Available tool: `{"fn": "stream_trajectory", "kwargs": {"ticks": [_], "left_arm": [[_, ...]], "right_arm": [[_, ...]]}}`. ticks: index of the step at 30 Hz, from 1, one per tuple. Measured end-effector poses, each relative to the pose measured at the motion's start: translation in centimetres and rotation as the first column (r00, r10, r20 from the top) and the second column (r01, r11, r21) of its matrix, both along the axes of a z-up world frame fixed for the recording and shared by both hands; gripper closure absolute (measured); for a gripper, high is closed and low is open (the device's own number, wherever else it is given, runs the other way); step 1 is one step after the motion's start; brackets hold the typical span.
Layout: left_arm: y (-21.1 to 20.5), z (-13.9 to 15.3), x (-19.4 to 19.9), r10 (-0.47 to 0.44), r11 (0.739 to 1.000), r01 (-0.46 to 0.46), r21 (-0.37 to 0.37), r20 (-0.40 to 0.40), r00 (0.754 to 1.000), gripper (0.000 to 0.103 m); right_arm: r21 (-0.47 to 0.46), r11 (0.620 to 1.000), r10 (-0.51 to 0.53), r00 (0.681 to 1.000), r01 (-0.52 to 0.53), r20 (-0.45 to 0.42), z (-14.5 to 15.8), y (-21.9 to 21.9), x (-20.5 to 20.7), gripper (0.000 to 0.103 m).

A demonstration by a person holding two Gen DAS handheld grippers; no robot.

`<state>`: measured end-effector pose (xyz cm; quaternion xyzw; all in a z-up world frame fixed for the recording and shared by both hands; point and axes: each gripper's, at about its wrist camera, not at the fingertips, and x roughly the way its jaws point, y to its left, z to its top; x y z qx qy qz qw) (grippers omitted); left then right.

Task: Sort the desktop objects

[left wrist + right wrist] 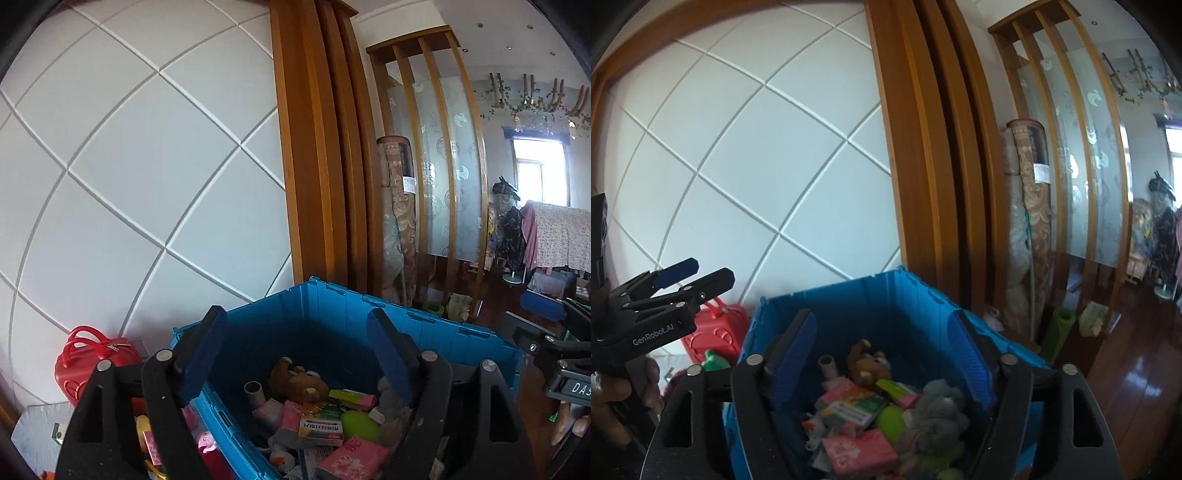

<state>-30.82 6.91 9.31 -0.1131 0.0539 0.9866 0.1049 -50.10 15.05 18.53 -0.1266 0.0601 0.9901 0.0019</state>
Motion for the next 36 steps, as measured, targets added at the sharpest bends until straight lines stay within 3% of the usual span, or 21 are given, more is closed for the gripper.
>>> {"fn": "stream_trajectory", "kwargs": {"ticks": [9,16,27,31,32,34,36], "left_arm": [[-3.6,-1.3,8.2,0.025,0.999,-0.027,-0.018,-0.060,0.998,0.025],[-10.1,-3.0,15.6,0.102,0.995,-0.102,0.000,-0.029,0.994,0.025],[-16.7,-5.6,24.0,0.264,0.965,-0.264,-0.004,-0.003,0.965,0.025],[-17.1,-5.6,25.8,0.347,0.937,-0.347,-0.031,-0.012,0.938,0.025],[-17.1,-5.5,26.2,0.372,0.928,-0.372,-0.029,-0.019,0.928,0.023],[-16.9,-5.3,26.9,0.409,0.912,-0.410,-0.012,-0.029,0.912,0.004],[-16.2,-5.1,27.6,0.442,0.896,-0.443,0.001,-0.059,0.895,0.000]], "right_arm": [[0.008,1.000,-0.029,0.996,0.030,-0.078,-0.2,-3.7,7.1,0.013],[0.006,1.000,-0.011,0.996,0.012,-0.086,-0.7,-9.9,13.4,0.009],[0.003,0.997,0.078,0.996,-0.078,-0.039,-3.6,-17.3,19.5,0.007],[0.006,0.991,0.131,0.990,-0.131,-0.049,-3.6,-17.8,20.3,0.007],[0.008,0.989,0.145,0.988,-0.144,-0.051,-3.6,-17.9,20.4,0.007],[0.006,0.987,0.161,0.986,-0.161,-0.045,-3.5,-17.8,20.6,0.007],[0.004,0.984,0.181,0.983,-0.181,-0.041,-3.7,-17.4,21.1,0.007]]}}
